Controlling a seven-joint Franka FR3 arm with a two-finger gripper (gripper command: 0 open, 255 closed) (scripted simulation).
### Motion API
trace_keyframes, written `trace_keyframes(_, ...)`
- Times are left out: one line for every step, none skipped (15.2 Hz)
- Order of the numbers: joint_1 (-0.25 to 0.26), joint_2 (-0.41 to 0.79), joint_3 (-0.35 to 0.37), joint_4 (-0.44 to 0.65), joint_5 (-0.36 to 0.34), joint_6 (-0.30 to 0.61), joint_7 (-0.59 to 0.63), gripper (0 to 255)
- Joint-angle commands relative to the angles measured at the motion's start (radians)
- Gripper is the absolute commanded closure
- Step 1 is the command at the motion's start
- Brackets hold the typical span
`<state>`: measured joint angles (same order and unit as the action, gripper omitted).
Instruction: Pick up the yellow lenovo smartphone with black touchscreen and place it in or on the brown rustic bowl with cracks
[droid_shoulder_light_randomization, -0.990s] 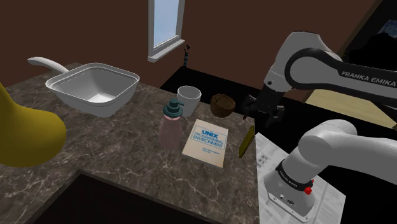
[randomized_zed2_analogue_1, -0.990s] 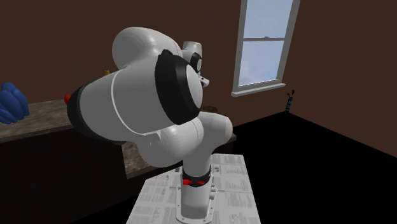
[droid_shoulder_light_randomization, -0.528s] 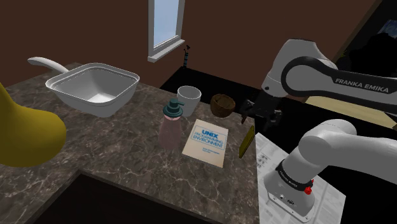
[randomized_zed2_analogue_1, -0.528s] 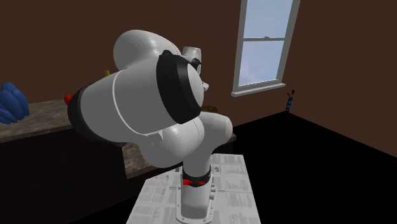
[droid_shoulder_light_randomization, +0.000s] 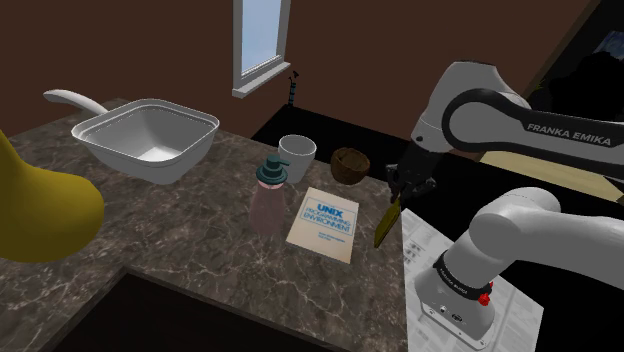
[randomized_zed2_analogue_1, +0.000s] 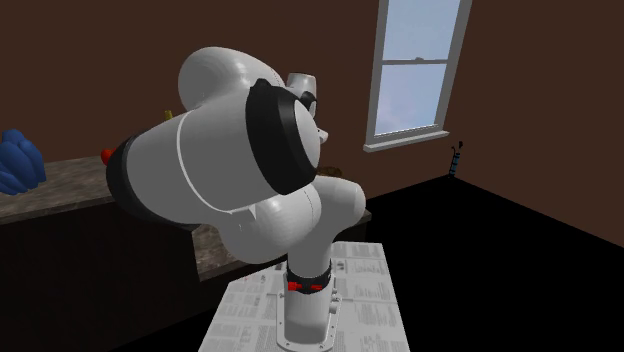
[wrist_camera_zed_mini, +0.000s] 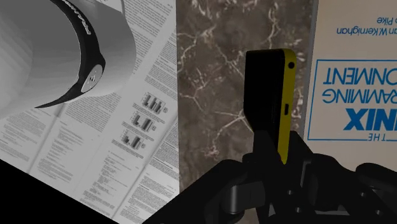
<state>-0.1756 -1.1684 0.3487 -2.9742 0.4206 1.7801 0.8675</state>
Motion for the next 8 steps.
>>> trace_keyframes(0.000, 0.000, 0.000, -0.001, 0.000, 0.000, 0.000, 255)
trace_keyframes(0.000, 0.000, 0.000, -0.001, 0.000, -0.001, 0.000, 255)
trace_keyframes(0.000, 0.000, 0.000, -0.001, 0.000, -0.001, 0.000, 255)
trace_keyframes(0.000, 0.000, 0.000, -0.001, 0.000, 0.000, 0.000, 255)
trace_keyframes(0.000, 0.000, 0.000, -0.001, 0.000, 0.000, 0.000, 255)
trace_keyframes(-0.003, -0.002, -0.005, 0.012, -0.006, -0.014, 0.001, 255)
trace_keyframes(-0.006, -0.004, -0.011, 0.024, -0.012, -0.028, 0.002, 255)
trace_keyframes(-0.010, -0.005, -0.016, 0.037, -0.018, -0.042, 0.003, 255)
